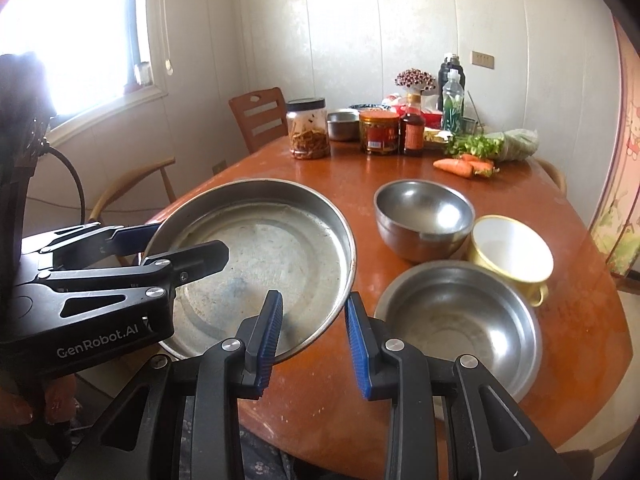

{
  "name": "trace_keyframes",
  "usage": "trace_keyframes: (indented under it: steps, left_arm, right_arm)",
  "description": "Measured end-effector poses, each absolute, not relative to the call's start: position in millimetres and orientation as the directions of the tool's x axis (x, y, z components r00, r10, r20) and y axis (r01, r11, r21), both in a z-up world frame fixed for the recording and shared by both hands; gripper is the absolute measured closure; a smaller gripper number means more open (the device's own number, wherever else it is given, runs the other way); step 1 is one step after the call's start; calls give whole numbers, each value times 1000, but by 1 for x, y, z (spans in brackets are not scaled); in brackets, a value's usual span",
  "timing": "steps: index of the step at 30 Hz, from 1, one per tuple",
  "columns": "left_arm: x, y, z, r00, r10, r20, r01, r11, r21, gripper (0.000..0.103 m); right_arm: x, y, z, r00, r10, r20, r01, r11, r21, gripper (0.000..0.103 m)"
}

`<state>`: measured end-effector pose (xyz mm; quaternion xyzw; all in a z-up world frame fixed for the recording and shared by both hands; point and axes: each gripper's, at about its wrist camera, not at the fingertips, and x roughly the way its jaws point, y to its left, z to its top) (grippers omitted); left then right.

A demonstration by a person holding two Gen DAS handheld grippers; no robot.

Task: Organize plates and bowls
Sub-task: 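Carry the steel pan with the left tool over the orange plate, then lower the steel pan onto the orange plate with the left tool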

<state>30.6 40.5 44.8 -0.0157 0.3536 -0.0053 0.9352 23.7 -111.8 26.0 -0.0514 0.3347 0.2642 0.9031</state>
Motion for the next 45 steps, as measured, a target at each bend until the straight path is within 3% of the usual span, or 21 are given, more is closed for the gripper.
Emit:
trace_keyframes:
  steps: [21, 45]
  left_arm:
    - [33, 90, 59, 770, 63, -634, -101, 995, -23, 50]
    - [56, 177, 43, 735, 167, -657, -225, 974, -4, 50]
  right_arm:
    - [48, -59, 46, 625, 500, -599, -589, 806, 59, 70]
    - [93, 39, 30, 533, 559, -635, -691, 720, 54, 70]
